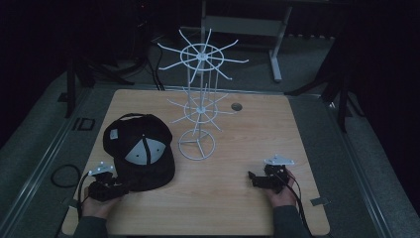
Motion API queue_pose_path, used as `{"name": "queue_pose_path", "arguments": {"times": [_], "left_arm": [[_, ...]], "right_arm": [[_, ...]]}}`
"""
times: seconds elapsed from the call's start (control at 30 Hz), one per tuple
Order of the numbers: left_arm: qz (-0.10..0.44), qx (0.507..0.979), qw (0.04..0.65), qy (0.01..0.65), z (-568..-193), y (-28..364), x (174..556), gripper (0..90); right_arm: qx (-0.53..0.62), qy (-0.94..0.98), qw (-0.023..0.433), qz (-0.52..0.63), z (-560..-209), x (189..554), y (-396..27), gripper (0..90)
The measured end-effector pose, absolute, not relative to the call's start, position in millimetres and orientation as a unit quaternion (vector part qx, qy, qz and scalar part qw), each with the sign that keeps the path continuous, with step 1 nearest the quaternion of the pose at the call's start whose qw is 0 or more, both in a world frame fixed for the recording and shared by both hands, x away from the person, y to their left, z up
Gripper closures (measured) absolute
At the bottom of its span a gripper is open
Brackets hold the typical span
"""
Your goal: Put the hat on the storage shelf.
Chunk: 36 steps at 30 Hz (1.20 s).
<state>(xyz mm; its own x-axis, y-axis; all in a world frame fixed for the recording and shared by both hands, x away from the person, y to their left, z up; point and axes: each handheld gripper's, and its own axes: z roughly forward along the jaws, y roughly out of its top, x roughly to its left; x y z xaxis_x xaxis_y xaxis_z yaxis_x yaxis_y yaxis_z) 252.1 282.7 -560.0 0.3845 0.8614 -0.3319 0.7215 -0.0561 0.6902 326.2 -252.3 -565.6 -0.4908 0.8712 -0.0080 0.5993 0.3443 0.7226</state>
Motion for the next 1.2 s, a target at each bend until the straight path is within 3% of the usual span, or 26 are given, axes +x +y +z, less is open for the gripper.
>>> {"name": "queue_pose_path", "arguments": {"times": [0.77,0.9,1.07,1.2], "left_arm": [[0.060,0.750,0.406,0.519,-564.0,266.9,261.4,45.5],[0.048,0.750,0.416,0.513,-563.9,266.2,262.0,50.5],[0.024,0.749,0.441,0.495,-562.6,263.8,261.6,65.3],[0.004,0.745,0.452,0.491,-562.4,259.2,262.3,71.5]], "right_arm": [[0.463,0.795,0.201,0.337,-565.7,326.2,-252.2,14.0],[0.463,0.795,0.202,0.337,-565.7,326.3,-252.3,13.9],[0.462,0.795,0.202,0.338,-565.7,326.4,-252.3,13.9],[0.462,0.795,0.202,0.338,-565.7,326.4,-252.3,14.0]]}}
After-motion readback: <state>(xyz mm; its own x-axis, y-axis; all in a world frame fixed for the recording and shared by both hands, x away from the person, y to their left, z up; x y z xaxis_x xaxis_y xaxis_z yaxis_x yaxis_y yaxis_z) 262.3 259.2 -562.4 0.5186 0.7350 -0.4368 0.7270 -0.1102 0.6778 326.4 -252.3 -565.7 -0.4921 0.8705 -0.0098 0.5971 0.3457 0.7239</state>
